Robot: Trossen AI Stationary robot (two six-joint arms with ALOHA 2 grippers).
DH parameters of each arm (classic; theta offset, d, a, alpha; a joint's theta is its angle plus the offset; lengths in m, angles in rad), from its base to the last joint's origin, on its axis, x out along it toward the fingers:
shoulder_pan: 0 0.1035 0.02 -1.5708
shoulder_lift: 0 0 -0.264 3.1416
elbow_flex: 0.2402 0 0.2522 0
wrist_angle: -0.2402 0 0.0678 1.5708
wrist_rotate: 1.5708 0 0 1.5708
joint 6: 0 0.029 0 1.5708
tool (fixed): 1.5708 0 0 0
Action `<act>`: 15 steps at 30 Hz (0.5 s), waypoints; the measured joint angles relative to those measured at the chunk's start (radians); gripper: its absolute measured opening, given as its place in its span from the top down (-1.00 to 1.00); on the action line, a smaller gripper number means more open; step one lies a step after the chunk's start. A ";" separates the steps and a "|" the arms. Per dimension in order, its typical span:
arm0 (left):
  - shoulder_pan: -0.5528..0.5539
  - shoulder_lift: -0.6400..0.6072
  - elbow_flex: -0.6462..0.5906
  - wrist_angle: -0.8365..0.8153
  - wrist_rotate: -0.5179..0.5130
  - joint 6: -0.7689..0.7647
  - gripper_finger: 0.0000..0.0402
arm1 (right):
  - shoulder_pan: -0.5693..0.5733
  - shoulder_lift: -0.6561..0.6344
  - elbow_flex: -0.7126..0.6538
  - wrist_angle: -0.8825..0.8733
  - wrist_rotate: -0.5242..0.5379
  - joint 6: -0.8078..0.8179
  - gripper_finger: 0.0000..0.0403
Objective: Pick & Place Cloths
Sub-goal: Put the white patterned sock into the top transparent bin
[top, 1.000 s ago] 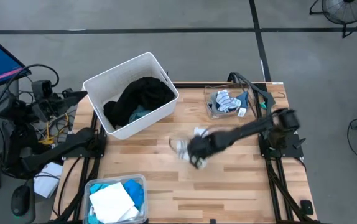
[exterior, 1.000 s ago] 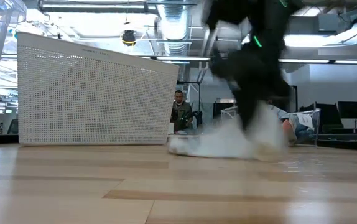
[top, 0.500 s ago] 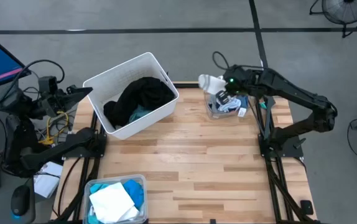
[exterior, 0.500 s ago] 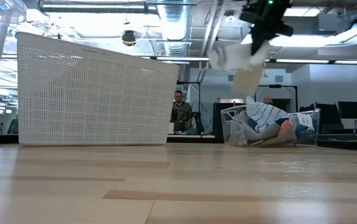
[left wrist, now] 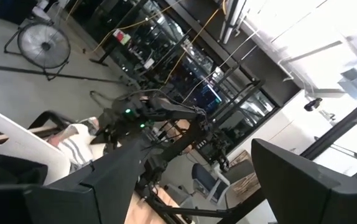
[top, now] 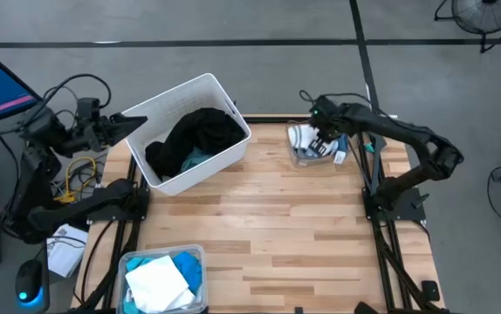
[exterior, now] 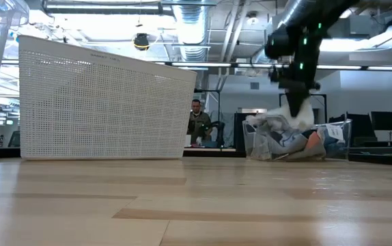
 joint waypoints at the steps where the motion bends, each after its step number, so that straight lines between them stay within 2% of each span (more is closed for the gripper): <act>1: 0.000 0.008 0.000 0.000 0.000 0.000 -0.44 | -0.009 0.019 -0.028 0.031 -0.026 -0.002 1.00; 7: 0.000 0.054 0.000 0.000 0.000 0.043 -0.44 | -0.061 0.156 -0.116 0.113 -0.072 -0.013 1.00; 11: 0.000 0.082 0.000 0.000 0.000 0.050 -0.44 | -0.082 0.250 -0.111 0.123 -0.100 -0.021 0.98; 15: 0.000 0.106 0.000 0.001 0.000 0.051 -0.44 | -0.091 0.279 -0.098 0.106 -0.131 -0.035 0.88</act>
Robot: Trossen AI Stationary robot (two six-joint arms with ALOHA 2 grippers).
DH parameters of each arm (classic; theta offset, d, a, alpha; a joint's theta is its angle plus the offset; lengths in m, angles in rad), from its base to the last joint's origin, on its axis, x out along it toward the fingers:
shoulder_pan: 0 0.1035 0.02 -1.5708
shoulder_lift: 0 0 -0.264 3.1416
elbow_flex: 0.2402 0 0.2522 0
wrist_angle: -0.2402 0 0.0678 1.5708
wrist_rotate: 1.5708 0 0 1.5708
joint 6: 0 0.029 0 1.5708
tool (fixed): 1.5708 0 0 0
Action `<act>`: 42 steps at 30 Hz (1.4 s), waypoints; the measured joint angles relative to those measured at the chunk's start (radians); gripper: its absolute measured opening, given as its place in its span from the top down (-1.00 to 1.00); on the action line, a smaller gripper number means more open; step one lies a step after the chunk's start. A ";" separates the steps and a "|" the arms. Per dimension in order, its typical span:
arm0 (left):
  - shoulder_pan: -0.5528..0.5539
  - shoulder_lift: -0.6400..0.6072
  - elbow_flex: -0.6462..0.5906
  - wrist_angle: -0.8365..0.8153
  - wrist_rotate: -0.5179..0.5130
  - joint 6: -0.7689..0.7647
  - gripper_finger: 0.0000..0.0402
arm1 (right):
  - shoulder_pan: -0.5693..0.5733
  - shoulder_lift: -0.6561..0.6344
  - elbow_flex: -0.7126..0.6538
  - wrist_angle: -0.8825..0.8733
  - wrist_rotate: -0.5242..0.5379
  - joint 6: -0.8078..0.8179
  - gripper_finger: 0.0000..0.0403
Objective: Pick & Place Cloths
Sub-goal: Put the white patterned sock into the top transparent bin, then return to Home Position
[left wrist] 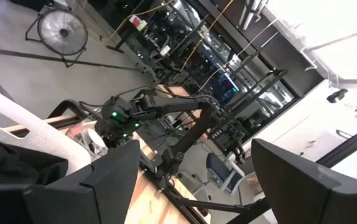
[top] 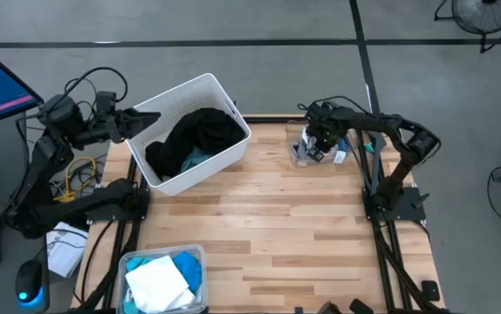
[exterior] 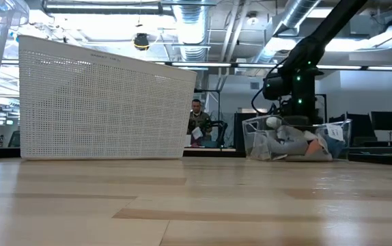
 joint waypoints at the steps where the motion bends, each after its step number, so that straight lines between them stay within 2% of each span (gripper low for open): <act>1: 0.000 0.004 0.000 0.000 0.000 0.000 -0.44 | 0.000 -0.004 0.010 -0.019 0.005 0.003 0.84; 6: 0.000 0.015 0.000 0.014 0.000 0.001 -0.44 | 0.003 -0.101 0.112 -0.171 0.005 0.024 0.54; 14: 0.000 0.013 0.000 0.023 0.021 0.097 -0.44 | 0.014 -0.325 0.320 -0.363 0.003 0.120 -0.11; 16: 0.000 0.013 0.000 0.022 0.022 0.127 -0.44 | 0.030 -0.381 0.364 -0.381 0.002 0.182 -0.22; 19: -0.002 0.002 0.000 0.021 0.021 0.227 -0.42 | 0.099 -0.515 0.393 -0.315 -0.044 0.285 -0.25; 23: -0.014 -0.046 0.000 0.018 0.010 0.354 -0.27 | 0.277 -0.735 0.353 -0.102 -0.047 0.447 -0.13; 25: -0.024 -0.090 -0.001 0.010 -0.025 0.404 -0.15 | 0.393 -0.831 0.299 -0.002 -0.003 0.520 -0.03; 27: -0.030 -0.145 -0.019 0.011 -0.053 0.436 0.01 | 0.522 -0.912 0.225 0.062 0.086 0.584 0.11; 30: -0.031 -0.243 -0.077 0.012 -0.062 0.434 0.31 | 0.723 -0.991 0.080 0.159 0.279 0.680 0.38; 34: -0.031 -0.395 -0.194 0.012 -0.080 0.336 0.76 | 0.958 -1.021 -0.141 0.385 0.484 0.706 0.87; 35: -0.031 -0.435 -0.225 0.017 -0.081 0.301 0.87 | 1.005 -1.018 -0.189 0.450 0.528 0.698 0.93; 38: -0.018 -0.534 -0.326 0.014 -0.088 0.210 0.96 | 1.111 -0.983 -0.296 0.622 0.642 0.680 0.93; 42: 0.019 -0.631 -0.419 0.046 -0.094 0.200 1.00 | 1.177 -0.930 -0.373 0.770 0.733 0.678 0.98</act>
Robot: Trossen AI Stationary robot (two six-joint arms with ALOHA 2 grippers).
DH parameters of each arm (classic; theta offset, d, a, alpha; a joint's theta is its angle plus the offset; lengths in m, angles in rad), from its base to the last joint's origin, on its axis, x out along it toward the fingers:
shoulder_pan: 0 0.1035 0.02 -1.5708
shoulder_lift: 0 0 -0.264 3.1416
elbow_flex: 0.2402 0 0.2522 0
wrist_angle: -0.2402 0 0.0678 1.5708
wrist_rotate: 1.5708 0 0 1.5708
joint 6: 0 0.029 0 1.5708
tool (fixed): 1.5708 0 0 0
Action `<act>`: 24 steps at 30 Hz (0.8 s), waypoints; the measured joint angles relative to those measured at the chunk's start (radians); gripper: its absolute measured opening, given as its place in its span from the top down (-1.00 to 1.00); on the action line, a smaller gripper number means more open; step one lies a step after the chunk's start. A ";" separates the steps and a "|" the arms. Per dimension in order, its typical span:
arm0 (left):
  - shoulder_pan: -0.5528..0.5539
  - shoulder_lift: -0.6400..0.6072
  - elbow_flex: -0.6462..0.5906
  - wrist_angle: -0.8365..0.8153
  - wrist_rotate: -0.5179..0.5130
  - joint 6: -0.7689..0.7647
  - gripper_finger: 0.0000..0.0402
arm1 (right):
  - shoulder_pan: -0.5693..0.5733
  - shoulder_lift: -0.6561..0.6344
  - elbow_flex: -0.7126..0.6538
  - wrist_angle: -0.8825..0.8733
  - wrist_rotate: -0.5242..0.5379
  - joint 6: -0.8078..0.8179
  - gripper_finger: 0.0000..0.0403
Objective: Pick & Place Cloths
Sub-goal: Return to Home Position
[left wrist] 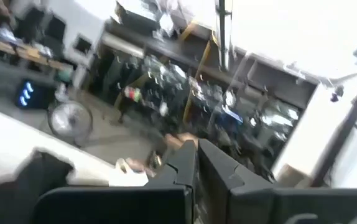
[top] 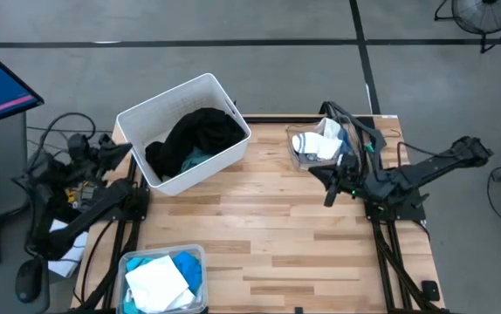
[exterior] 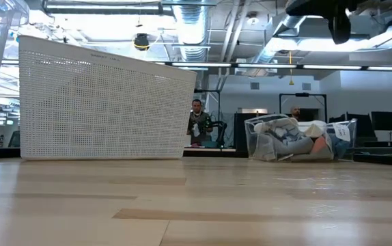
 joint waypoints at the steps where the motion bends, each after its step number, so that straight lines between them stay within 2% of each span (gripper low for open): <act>1: 0.014 -0.001 -0.019 0.030 0.000 0.000 1.00 | 0.008 0.011 -0.007 0.023 0.012 0.000 0.98; 3: 0.037 0.007 -0.040 0.021 0.037 0.001 1.00 | 0.017 0.031 -0.013 0.059 0.015 0.000 0.99; 8: 0.079 0.064 -0.136 0.317 0.089 -0.015 1.00 | 0.015 0.058 -0.013 0.136 0.033 -0.049 0.99; 10: 0.074 0.082 -0.175 0.416 0.097 -0.032 1.00 | 0.009 0.060 -0.013 0.173 0.033 -0.074 0.99; 14: 0.027 0.128 -0.255 0.501 0.096 -0.047 1.00 | -0.012 0.062 -0.013 0.176 0.034 -0.079 1.00; 17: -0.069 0.182 -0.313 0.595 0.080 -0.059 1.00 | -0.025 0.061 -0.013 0.172 0.034 -0.079 1.00; 19: -0.174 0.213 -0.334 0.672 0.023 -0.053 1.00 | -0.031 0.061 -0.013 0.168 0.034 -0.079 1.00; 24: -0.541 0.363 -0.338 0.772 -0.156 0.056 1.00 | -0.035 0.061 -0.013 0.164 0.034 -0.079 1.00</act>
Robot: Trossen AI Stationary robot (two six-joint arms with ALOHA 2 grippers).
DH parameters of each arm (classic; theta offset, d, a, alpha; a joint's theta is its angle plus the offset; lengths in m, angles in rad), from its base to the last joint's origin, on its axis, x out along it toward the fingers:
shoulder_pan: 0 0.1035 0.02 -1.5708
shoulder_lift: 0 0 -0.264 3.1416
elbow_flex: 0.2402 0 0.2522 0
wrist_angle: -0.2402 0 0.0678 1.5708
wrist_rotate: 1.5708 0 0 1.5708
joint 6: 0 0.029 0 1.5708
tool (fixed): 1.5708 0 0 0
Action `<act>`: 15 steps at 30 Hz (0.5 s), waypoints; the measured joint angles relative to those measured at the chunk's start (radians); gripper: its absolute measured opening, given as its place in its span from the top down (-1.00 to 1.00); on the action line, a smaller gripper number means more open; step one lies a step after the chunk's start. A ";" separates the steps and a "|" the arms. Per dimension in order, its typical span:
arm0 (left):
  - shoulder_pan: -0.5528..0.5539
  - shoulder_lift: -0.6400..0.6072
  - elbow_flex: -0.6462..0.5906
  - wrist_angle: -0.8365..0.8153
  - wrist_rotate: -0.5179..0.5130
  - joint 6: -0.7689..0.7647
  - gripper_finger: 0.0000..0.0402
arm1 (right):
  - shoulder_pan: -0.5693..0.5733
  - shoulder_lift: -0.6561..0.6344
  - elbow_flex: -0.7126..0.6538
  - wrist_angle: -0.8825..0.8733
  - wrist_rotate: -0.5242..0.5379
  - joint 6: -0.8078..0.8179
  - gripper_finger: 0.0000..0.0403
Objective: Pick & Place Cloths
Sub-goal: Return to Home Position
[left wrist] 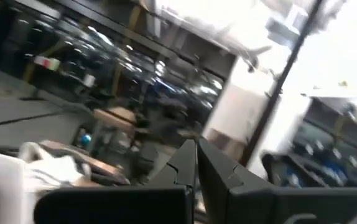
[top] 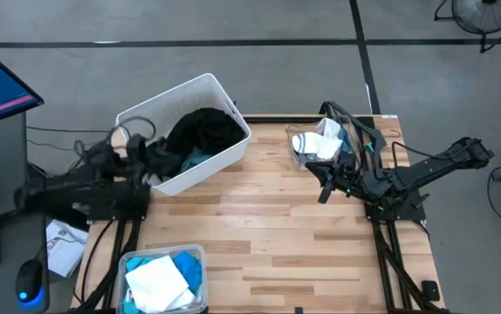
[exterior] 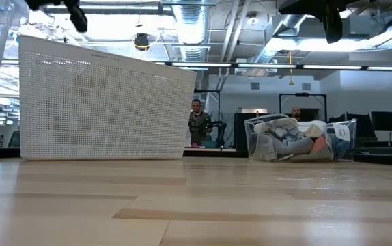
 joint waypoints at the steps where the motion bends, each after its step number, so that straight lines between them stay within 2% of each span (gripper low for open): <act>1: -0.079 0.019 0.010 -0.003 -0.052 0.037 1.00 | 0.000 0.000 0.000 0.000 0.000 0.000 1.00; 5: -0.353 0.087 0.043 -0.033 -0.229 0.200 1.00 | 0.002 0.000 0.000 -0.008 0.000 0.000 1.00; 7: -0.438 0.093 0.051 -0.093 -0.291 0.285 1.00 | 0.006 0.000 0.000 -0.018 0.000 0.000 1.00; 9: -0.474 0.057 0.052 -0.161 -0.348 0.317 1.00 | 0.005 0.000 0.000 -0.038 -0.001 0.000 1.00; 11: -0.482 0.005 0.054 -0.200 -0.335 0.307 1.00 | 0.007 0.000 0.000 -0.062 -0.005 0.001 1.00; 15: -0.481 -0.159 0.019 -0.215 -0.197 0.255 1.00 | 0.013 0.000 -0.006 -0.078 -0.028 -0.006 1.00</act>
